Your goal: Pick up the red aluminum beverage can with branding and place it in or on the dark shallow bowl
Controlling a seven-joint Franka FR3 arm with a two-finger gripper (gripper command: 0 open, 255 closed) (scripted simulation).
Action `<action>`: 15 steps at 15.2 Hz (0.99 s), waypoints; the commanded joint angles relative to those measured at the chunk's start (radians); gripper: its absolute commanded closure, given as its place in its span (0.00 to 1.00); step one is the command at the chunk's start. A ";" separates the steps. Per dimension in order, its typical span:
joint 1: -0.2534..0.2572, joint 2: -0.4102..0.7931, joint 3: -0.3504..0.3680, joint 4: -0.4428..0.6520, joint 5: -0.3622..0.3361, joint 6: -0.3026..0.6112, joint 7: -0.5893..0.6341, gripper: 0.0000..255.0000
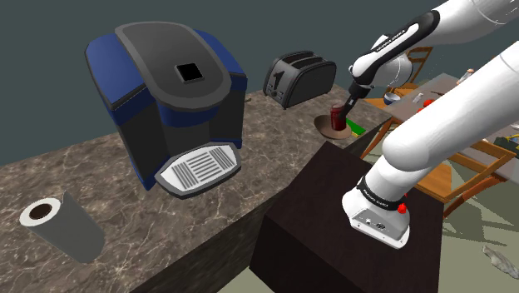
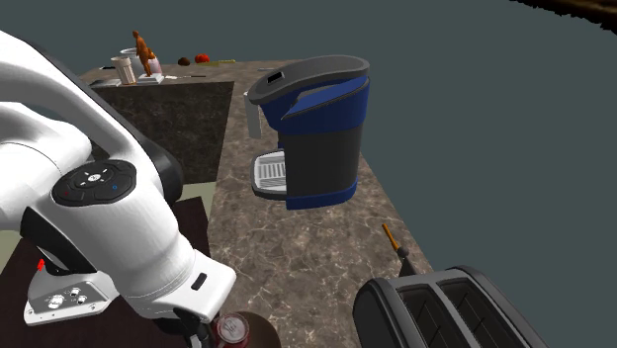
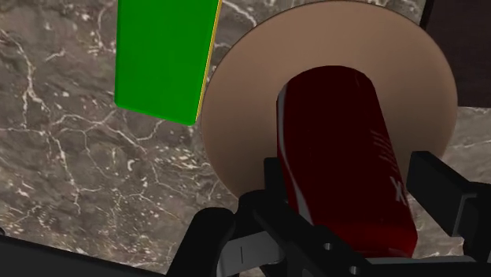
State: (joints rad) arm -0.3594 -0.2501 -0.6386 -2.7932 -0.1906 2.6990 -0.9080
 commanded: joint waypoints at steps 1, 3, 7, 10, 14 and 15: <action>0.001 0.001 -0.001 0.000 0.001 0.002 -0.001 1.00; 0.001 0.001 -0.001 0.000 0.001 0.002 -0.001 1.00; 0.001 0.002 -0.001 0.000 0.001 0.002 -0.001 0.00; 0.001 0.002 -0.001 0.000 0.001 0.002 -0.001 0.00; -0.071 -0.168 0.066 0.021 -0.079 -0.184 0.059 0.00; -0.071 -0.168 0.067 0.021 -0.079 -0.184 0.059 0.00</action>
State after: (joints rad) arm -0.4244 -0.4012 -0.5791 -2.7754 -0.2633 2.5370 -0.8540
